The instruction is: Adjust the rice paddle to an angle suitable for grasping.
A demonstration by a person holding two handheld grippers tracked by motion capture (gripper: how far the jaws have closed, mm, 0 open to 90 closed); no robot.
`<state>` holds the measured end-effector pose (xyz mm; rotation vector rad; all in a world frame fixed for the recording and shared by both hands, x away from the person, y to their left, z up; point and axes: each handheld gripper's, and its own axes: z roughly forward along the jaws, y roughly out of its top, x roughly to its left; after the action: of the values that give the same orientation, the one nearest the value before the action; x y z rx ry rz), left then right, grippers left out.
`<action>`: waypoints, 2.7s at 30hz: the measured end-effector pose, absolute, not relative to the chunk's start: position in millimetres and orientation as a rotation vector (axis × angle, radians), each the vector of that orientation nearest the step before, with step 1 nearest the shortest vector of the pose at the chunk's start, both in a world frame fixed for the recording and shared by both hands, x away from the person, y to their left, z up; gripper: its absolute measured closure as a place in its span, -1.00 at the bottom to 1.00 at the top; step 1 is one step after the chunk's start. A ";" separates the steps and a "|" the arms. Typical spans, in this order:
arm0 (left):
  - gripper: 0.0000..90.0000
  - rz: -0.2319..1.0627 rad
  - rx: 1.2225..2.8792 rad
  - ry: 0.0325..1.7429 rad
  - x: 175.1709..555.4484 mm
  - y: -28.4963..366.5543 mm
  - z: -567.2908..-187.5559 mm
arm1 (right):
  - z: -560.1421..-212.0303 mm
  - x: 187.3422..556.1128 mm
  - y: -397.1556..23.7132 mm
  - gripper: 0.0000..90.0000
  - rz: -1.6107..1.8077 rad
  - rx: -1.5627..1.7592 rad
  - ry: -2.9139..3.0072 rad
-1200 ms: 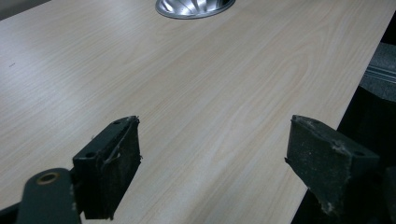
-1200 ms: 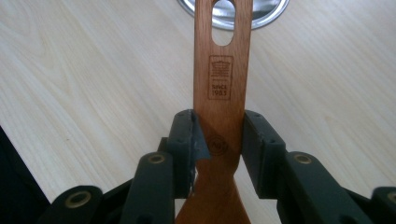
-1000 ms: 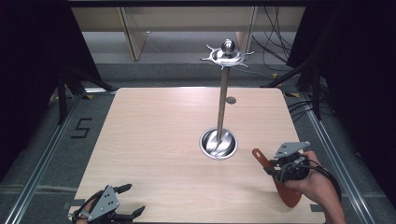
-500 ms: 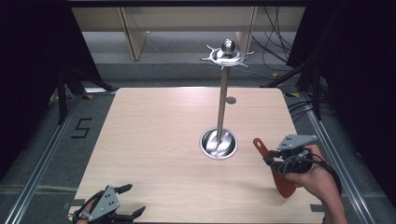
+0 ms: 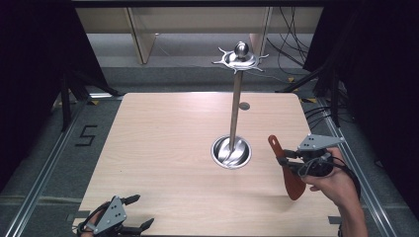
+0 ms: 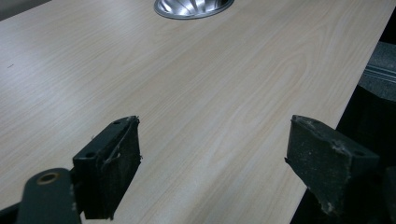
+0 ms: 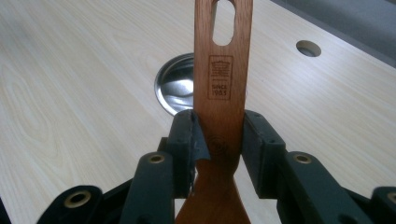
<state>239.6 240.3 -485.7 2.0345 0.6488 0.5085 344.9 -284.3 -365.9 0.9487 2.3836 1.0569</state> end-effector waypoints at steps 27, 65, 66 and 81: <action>-0.62 0.503 2.047 0.650 239.3 241.5 -484.9 | -327.1 352.1 -270.9 0.49 1.308 0.892 2.212; -0.62 0.500 2.064 0.649 239.7 241.6 -485.5 | -254.4 366.3 -250.7 0.49 1.430 0.802 2.021; -0.62 0.502 2.063 0.647 239.7 241.7 -485.4 | -250.8 368.4 -248.2 0.49 1.433 0.803 2.009; -0.62 0.500 2.036 0.652 239.6 241.1 -485.9 | -238.3 379.4 -241.4 0.49 1.464 0.787 1.990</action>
<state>239.6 241.1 -485.9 2.0357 0.6518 0.4996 379.4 -241.4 -238.3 0.7874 1.9905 1.4644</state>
